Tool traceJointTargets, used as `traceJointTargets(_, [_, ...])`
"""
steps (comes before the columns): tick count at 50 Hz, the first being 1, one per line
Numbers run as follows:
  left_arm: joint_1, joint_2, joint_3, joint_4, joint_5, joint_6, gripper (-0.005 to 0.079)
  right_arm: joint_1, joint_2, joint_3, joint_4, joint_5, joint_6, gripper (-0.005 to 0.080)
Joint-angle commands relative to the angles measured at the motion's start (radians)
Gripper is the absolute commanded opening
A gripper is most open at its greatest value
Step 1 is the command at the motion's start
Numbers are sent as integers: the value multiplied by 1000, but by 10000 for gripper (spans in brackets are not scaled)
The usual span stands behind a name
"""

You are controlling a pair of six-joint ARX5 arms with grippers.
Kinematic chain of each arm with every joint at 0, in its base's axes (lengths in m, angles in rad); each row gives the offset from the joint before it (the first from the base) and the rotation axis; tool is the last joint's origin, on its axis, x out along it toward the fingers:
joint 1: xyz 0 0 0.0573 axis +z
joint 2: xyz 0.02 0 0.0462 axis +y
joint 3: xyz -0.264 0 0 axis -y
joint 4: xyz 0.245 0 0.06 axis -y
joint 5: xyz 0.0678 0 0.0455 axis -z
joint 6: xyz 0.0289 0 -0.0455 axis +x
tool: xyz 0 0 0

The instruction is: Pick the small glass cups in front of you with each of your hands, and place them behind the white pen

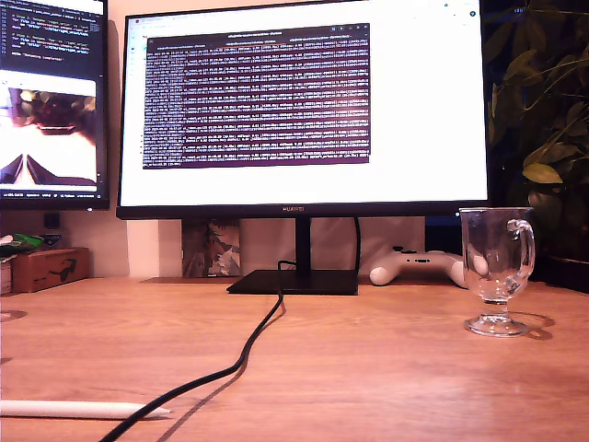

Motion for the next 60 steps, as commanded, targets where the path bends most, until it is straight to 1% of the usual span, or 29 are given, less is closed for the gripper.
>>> traceJointTargets(1, [-2,10,68,-30,14,-8,-19,0,-6,12,9,-83,77,-11])
traceJointTargets(4, [-2,36,115,-92,28,-8,-19,4,-2,35,-40,-158,132,-11])
traceJointTargets(7, [-2,76,166,-156,43,-7,-19,18,8,74,-134,-189,166,-11])
traceJointTargets(12, [-2,167,250,-240,43,-2,-19,48,43,157,-312,-179,158,-11])
traceJointTargets(15, [-2,228,293,-265,43,18,-19,65,86,215,-404,-165,150,-11])
traceJointTargets(16, [-2,247,305,-271,44,51,-19,70,103,232,-426,-163,129,-11])
traceJointTargets(18, [-2,291,331,-283,46,62,-19,82,142,267,-466,-161,102,-11])
traceJointTargets(19, [-2,311,341,-289,45,97,-19,87,161,284,-482,-161,94,-11])
traceJointTargets(21, [-2,351,362,-300,45,107,-19,103,209,322,-514,-157,70,-11])
traceJointTargets(22, [-2,373,373,-304,45,148,-19,110,231,340,-531,-148,56,-11])
traceJointTargets(26, [-2,449,400,-306,45,189,-19,148,346,430,-606,-92,7,-11])
traceJointTargets(33, [-2,551,432,-304,45,217,-19,226,560,598,-708,21,-77,-11])
traceJointTargets(36, [-2,585,445,-302,45,219,-19,265,657,673,-751,83,-107,-11])
traceJointTargets(46, [-2,639,463,-273,45,245,-19,394,955,893,-851,253,-183,-7])
traceJointTargets(49, [-2,639,464,-267,45,245,-19,417,1030,943,-866,280,-207,12])
traceJointTargets(51, [-2,639,464,-261,45,245,-19,427,1075,970,-877,283,-220,41])
traceJointTargets(54, [-1,638,464,-249,42,246,-19,435,1150,1014,-897,283,-233,129])
traceJointTargets(57, [-1,638,464,-235,43,245,-19,438,1215,1052,-922,283,-232,245])
traceJointTargets(58, [-2,638,464,-230,43,245,-19,438,1233,1063,-927,283,-232,272])
traceJointTargets(60, [-1,638,464,-220,43,245,-19,438,1271,1080,-937,287,-232,299])
